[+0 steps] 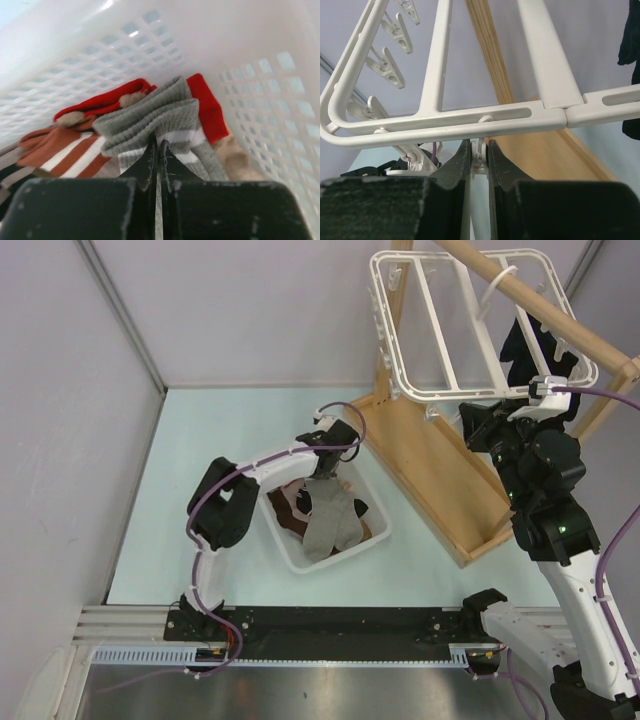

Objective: Clip the socks to the hanger
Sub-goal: Pick up the sock from the bin.

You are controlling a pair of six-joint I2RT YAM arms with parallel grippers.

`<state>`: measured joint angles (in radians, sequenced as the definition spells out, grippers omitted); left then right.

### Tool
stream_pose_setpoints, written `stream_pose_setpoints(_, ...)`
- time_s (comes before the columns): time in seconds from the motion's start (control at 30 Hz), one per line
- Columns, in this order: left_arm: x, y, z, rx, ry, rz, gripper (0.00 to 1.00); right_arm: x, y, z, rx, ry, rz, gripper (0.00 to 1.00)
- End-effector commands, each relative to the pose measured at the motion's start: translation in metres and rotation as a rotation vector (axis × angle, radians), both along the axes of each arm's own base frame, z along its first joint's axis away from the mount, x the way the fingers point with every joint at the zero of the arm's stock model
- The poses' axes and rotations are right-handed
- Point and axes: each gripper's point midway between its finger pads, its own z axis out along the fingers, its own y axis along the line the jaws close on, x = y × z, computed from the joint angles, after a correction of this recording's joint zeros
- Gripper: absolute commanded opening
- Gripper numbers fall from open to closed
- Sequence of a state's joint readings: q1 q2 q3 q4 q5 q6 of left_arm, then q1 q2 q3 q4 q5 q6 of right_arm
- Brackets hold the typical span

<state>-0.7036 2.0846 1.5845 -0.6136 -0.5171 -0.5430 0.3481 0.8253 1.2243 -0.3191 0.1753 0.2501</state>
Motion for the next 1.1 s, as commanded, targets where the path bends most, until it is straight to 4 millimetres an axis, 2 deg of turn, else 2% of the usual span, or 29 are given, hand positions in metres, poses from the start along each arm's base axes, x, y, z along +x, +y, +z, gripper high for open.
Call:
stream_pose_setpoints(0.0,0.002,0.011,0.066,-0.044,-0.12,-0.017,0.01,-0.001,0.003,-0.006,-0.011,0.015,0.023,0.1)
stream_pose_setpoints(0.07,-0.001,0.013,0.077,-0.056,-0.147,-0.04,0.01,-0.001,0.004,-0.005,-0.01,0.013,0.025,0.1)
stream_pose_setpoints(0.13,-0.004,0.014,0.103,-0.101,-0.195,-0.062,0.01,-0.001,0.003,-0.006,-0.009,0.015,0.023,0.1)
stream_pose_setpoints(0.17,-0.007,0.016,0.104,-0.105,-0.205,-0.079,0.01,-0.002,0.003,-0.006,-0.009,0.015,0.025,0.1)
stream_pose_setpoints(0.2,-0.011,0.016,0.124,-0.141,-0.243,-0.092,0.01,-0.001,0.003,-0.005,-0.007,0.012,0.023,0.1)
stream_pose_setpoints(0.27,-0.016,0.018,0.129,-0.158,-0.27,-0.118,0.02,-0.002,0.003,-0.005,-0.007,0.012,0.027,0.1)
stream_pose_setpoints(0.3,-0.021,0.02,0.147,-0.187,-0.309,-0.13,0.02,-0.002,0.003,-0.005,-0.006,0.013,0.025,0.1)
stream_pose_setpoints(0.4,-0.029,0.018,0.158,-0.224,-0.369,-0.221,0.01,-0.002,0.003,-0.005,-0.006,0.013,0.025,0.1)
stream_pose_setpoints(0.43,-0.037,0.017,0.18,-0.274,-0.422,-0.264,0.0,-0.003,0.003,-0.004,-0.004,0.008,0.028,0.1)
stream_pose_setpoints(0.5,-0.044,0.012,0.192,-0.305,-0.495,-0.352,0.0,-0.003,0.002,-0.004,-0.004,0.008,0.027,0.1)
stream_pose_setpoints(0.53,-0.053,0.015,0.217,-0.348,-0.563,-0.385,0.0,-0.004,0.003,-0.004,-0.005,0.008,0.03,0.1)
stream_pose_setpoints(0.63,-0.074,0.0,0.24,-0.43,-0.655,-0.537,0.0,-0.004,0.004,-0.003,0.001,0.006,0.035,0.1)
stream_pose_setpoints(0.67,-0.087,-0.009,0.264,-0.485,-0.717,-0.601,0.0,-0.004,0.004,-0.003,0.001,0.004,0.035,0.1)
stream_pose_setpoints(0.83,-0.136,-0.046,0.307,-0.508,-0.882,-0.856,0.0,-0.005,0.005,0.0,0.007,-0.002,0.046,0.1)
stream_pose_setpoints(0.9,-0.146,-0.057,0.316,-0.509,-0.918,-0.923,0.0,-0.006,0.006,0.001,0.008,-0.007,0.053,0.1)
stream_pose_setpoints(0.93,-0.155,-0.066,0.329,-0.527,-0.954,-0.972,0.0,-0.007,0.007,0.002,0.008,-0.011,0.055,0.1)
stream_pose_setpoints(1.0,-0.162,-0.079,0.334,-0.54,-0.972,-1.037,0.0,-0.008,0.007,0.004,0.015,-0.016,0.06,0.1)
stream_pose_setpoints(1.03,-0.167,-0.085,0.347,-0.555,-1.007,-1.055,0.0,-0.009,0.008,0.004,0.015,-0.016,0.063,0.1)
stream_pose_setpoints(1.07,-0.168,-0.092,0.349,-0.562,-1.008,-1.066,0.0,-0.009,0.008,0.004,0.015,-0.018,0.063,0.1)
